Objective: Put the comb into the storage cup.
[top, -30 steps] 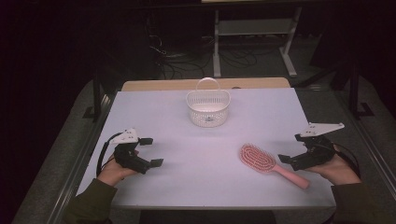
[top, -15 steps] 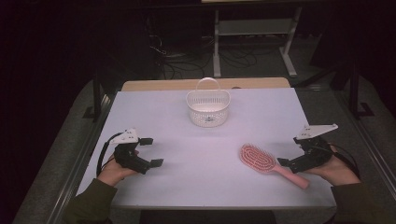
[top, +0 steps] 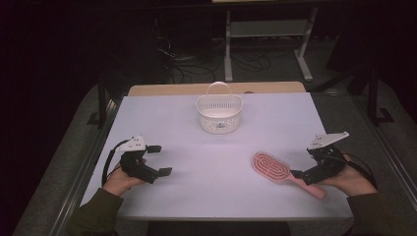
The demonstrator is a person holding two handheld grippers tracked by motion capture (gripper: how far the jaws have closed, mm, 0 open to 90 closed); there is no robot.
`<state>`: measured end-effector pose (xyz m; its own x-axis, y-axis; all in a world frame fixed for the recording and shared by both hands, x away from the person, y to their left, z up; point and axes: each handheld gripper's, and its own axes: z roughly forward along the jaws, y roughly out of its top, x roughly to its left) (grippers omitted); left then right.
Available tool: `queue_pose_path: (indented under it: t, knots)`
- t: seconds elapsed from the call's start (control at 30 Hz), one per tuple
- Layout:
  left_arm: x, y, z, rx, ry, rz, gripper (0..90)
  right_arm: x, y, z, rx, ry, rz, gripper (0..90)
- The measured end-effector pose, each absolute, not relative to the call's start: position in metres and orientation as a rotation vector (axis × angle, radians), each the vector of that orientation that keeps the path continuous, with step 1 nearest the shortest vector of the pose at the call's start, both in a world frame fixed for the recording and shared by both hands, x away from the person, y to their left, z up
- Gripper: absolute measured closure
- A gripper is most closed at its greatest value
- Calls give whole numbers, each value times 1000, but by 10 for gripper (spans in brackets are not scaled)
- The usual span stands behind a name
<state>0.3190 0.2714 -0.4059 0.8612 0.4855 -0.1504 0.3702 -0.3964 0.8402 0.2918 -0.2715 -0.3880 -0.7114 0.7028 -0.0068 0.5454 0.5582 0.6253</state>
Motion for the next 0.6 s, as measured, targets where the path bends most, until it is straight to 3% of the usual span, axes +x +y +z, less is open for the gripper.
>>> queue_pose_path:
  t: [0.6]
  knots:
    - [319,272,-406,2028,626,146,1,292,-266,-398,1034,2628,755,20]
